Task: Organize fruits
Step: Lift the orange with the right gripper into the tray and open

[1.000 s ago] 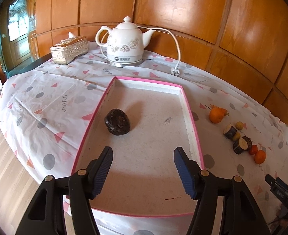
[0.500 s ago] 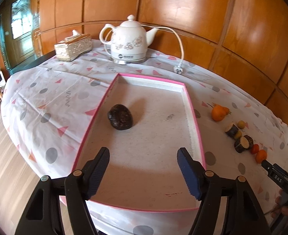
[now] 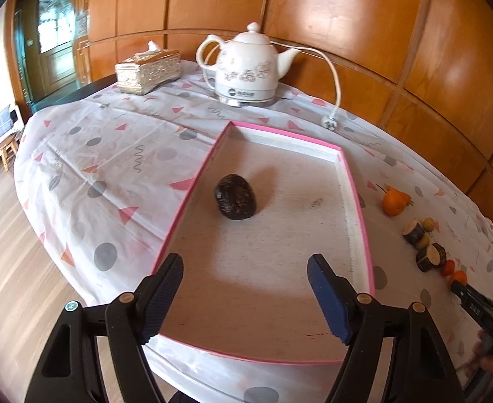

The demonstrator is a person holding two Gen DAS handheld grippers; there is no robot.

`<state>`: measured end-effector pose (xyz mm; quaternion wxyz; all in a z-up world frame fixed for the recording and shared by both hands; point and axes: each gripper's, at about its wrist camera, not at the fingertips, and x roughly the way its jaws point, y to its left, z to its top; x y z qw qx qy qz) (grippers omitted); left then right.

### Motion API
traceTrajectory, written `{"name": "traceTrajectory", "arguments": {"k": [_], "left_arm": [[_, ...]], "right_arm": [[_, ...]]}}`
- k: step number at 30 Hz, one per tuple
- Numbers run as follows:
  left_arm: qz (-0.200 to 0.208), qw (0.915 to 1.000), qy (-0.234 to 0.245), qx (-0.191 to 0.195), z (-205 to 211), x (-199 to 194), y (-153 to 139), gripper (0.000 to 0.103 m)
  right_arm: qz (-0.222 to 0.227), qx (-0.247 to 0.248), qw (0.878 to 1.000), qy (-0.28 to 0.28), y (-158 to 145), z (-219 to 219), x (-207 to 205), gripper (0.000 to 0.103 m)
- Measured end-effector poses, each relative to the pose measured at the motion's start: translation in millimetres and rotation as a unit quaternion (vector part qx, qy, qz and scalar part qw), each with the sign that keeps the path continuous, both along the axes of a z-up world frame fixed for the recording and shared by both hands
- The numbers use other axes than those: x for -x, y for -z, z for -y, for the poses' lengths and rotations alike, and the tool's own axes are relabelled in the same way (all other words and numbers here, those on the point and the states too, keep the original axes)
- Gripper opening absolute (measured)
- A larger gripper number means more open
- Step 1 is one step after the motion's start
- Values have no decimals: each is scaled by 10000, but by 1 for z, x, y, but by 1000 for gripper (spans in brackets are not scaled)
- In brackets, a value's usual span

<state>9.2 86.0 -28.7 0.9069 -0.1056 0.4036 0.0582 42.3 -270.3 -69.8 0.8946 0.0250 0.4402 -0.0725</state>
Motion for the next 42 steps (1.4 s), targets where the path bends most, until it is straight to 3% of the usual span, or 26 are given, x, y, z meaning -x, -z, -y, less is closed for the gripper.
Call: {"name": "traceTrajectory", "arguments": {"k": [5, 9, 15, 23, 30, 36, 42], "left_arm": [[-43, 9996, -249, 122, -12, 2, 4, 80], [-46, 9996, -236, 167, -13, 2, 6, 80], [50, 9995, -213, 218, -16, 5, 2, 84], [36, 9994, -226, 269, -19, 5, 4, 85], [54, 9994, -194, 283, -20, 5, 4, 85], [88, 9996, -93, 263, -18, 5, 2, 86], [70, 9996, -55, 259, -16, 4, 3, 86]], "right_arm": [[108, -199, 9997, -136, -13, -7, 16, 37], [180, -439, 9971, -599, -27, -29, 17, 37], [147, -757, 9832, -1652, -45, -89, -4, 37], [46, -568, 9630, -2633, -50, -174, -34, 37], [-272, -479, 9549, -2918, -34, -209, -52, 37], [-411, -474, 9598, -2735, -24, -225, -78, 38], [-295, -545, 9607, -2705, -30, -231, -79, 38]]}}
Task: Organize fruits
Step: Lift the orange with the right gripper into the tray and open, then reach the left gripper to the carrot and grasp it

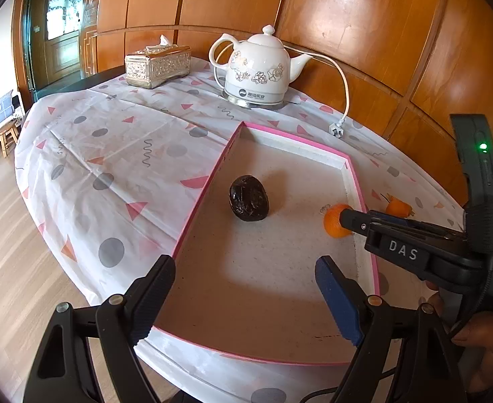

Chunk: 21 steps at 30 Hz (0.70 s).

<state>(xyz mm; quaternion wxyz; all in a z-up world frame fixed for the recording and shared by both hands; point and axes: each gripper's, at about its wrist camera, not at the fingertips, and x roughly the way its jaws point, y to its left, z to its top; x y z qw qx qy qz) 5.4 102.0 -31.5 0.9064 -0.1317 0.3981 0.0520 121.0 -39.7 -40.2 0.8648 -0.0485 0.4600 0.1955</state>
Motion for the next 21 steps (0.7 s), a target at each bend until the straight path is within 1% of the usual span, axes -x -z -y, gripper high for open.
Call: {"name": "traceTrajectory", "arguments": {"k": [4, 7, 11, 12, 13, 16, 21], "left_arm": [[25, 10000, 12, 0, 1, 1, -1, 86], [42, 10000, 42, -13, 3, 1, -2, 86], [66, 9999, 85, -20, 7, 2, -4, 86], [73, 9999, 96, -25, 8, 3, -5, 87], [80, 9999, 107, -40, 9, 3, -6, 87], [93, 9998, 156, -65, 12, 4, -7, 88], [98, 9994, 296, -130, 20, 5, -9, 88]], "right_arm": [[187, 19, 9998, 60, -6, 5, 10, 39], [523, 87, 9985, 125, -14, 12, 25, 41], [1175, 689, 9897, 448, -23, 20, 48, 41], [1266, 774, 9873, 569, -24, 25, 53, 41], [1237, 750, 9873, 653, -24, 31, 56, 41], [950, 425, 9909, 852, -21, 53, 58, 41], [717, 122, 9901, 1201, -14, 90, 68, 41]]}}
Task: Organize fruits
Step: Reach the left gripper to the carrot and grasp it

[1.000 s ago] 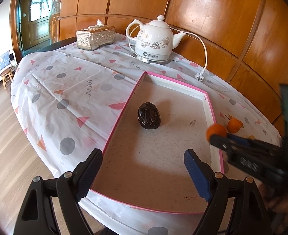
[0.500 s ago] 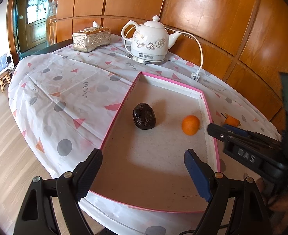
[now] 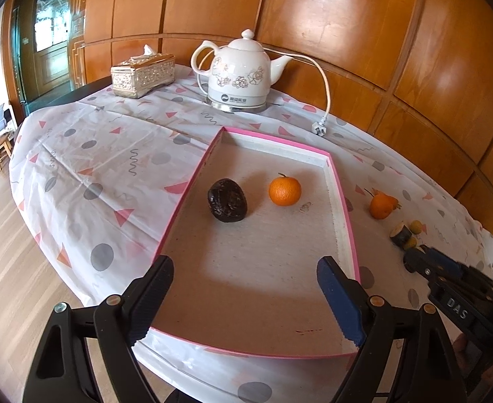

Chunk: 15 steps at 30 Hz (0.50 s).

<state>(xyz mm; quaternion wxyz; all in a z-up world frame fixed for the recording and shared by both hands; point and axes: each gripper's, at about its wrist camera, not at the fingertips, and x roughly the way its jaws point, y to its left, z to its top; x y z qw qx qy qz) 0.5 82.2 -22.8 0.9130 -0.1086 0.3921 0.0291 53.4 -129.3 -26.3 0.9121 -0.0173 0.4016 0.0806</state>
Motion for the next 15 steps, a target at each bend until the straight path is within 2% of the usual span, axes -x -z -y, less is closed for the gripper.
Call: {"name": "traceTrajectory", "arguments": {"k": [5, 15], "left_arm": [[-57, 9998, 169, -16, 10, -1, 1, 88], [-134, 9987, 480, -121, 28, 0, 5, 88]], "right_arm": [[-249, -274, 9983, 444, 14, 45, 13, 51], [-532, -272, 9834, 1715, 39, 140, 46, 52]]}}
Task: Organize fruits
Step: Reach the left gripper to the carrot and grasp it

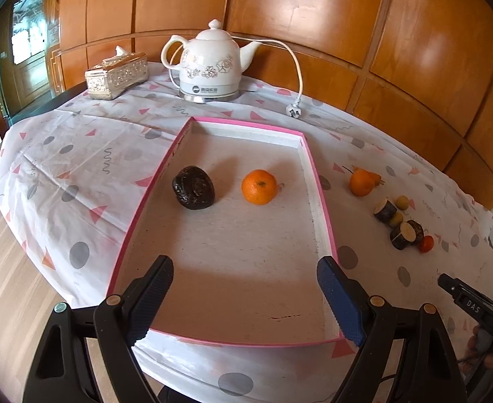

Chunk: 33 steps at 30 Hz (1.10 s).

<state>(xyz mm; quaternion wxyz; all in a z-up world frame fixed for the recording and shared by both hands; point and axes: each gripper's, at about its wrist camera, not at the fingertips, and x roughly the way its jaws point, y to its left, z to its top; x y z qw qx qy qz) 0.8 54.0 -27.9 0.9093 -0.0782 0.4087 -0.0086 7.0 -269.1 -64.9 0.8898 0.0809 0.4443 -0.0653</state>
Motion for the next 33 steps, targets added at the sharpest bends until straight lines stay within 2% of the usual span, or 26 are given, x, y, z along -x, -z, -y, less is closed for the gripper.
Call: {"name": "traceTrajectory", "arguments": {"k": [5, 11, 18, 22, 24, 27, 33], "left_arm": [[5, 9995, 299, -50, 12, -3, -3, 88], [66, 9955, 921, -190, 38, -20, -20, 87], [136, 9825, 1787, -513, 80, -55, -37, 86], [29, 9716, 2264, -685, 112, -84, -36, 77], [-97, 9676, 2414, -729, 128, -99, -31, 63], [-328, 9609, 2643, -754, 153, -127, -23, 50], [-505, 9461, 3016, -1070, 200, -171, -6, 47]], "right_arm": [[-52, -44, 9984, 557, 7, 37, 14, 58], [7, -135, 9960, 878, 9, 58, 21, 59], [55, -109, 9951, 986, 13, 70, 22, 59], [61, -127, 9943, 1060, 14, 76, 24, 59], [71, -146, 9942, 1068, 13, 78, 25, 59], [85, -175, 9941, 1069, 12, 81, 24, 59], [54, -259, 9944, 1027, 14, 84, 22, 59]]}}
